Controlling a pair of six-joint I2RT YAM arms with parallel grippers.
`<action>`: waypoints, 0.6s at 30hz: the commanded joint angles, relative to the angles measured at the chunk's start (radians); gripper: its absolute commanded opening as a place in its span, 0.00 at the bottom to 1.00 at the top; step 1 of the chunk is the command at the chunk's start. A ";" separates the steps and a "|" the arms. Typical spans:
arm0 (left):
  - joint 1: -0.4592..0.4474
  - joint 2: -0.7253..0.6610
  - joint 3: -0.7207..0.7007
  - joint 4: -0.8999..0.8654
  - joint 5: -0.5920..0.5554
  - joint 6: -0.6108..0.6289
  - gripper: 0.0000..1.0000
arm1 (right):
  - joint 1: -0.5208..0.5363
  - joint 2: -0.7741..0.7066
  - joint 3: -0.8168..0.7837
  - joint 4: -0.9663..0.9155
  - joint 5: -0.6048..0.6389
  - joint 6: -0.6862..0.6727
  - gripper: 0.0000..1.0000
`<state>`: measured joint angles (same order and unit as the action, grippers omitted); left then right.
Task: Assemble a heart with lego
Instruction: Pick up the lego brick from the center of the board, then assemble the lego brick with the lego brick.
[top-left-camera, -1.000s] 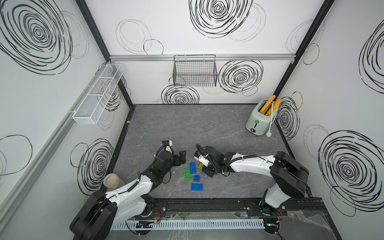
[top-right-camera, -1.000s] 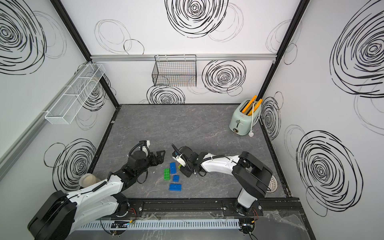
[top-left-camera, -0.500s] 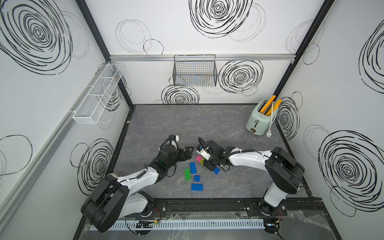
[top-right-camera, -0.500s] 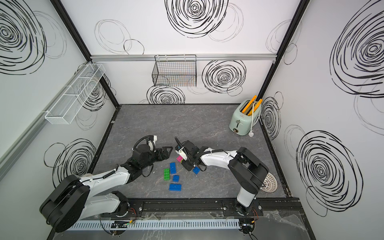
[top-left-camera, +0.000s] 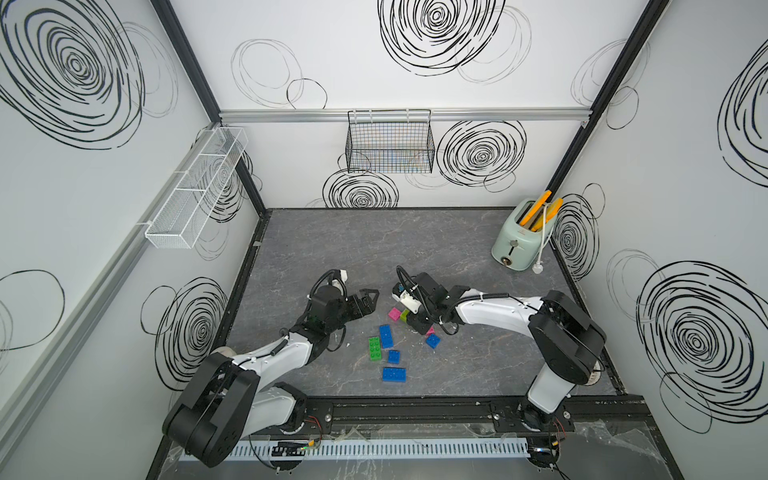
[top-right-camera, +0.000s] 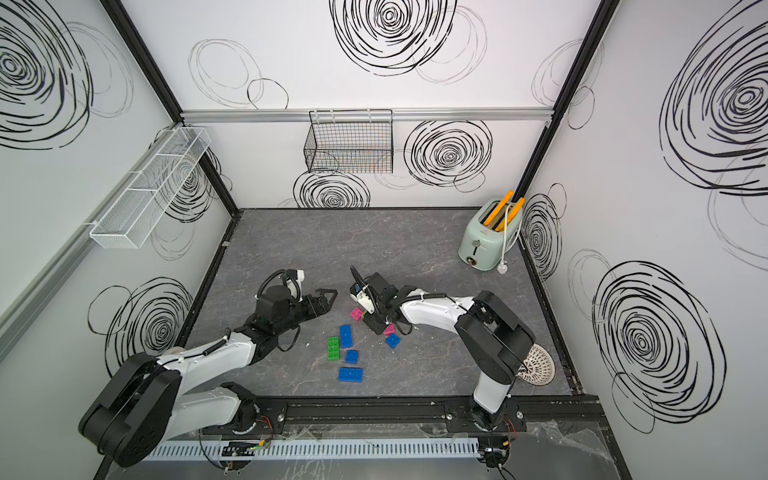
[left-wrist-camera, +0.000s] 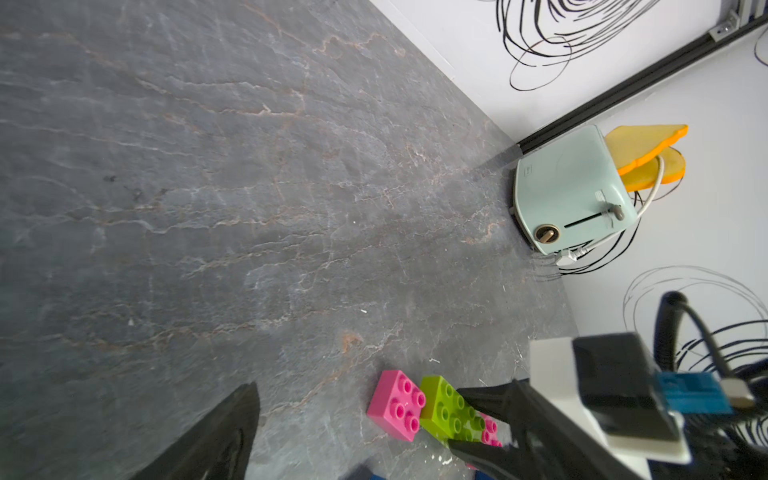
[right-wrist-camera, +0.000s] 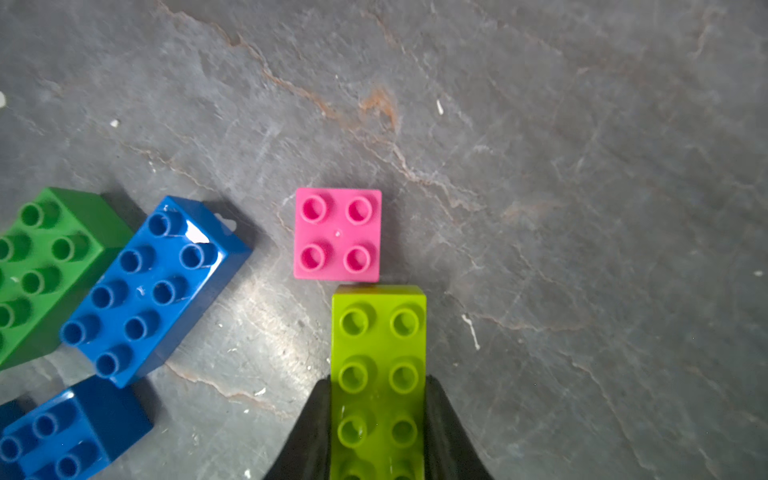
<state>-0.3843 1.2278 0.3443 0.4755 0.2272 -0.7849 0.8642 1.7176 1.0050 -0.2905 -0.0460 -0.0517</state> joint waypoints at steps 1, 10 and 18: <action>0.021 -0.007 -0.013 0.051 0.075 -0.037 0.97 | -0.007 -0.004 0.065 -0.032 0.000 -0.043 0.22; 0.029 0.014 -0.014 0.089 0.118 -0.059 0.97 | -0.005 0.042 0.166 -0.088 0.022 -0.043 0.22; 0.042 0.056 -0.013 0.147 0.172 -0.086 0.97 | 0.007 0.081 0.199 -0.097 -0.007 -0.093 0.22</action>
<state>-0.3519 1.2709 0.3347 0.5415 0.3634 -0.8467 0.8631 1.7786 1.1713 -0.3481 -0.0360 -0.1055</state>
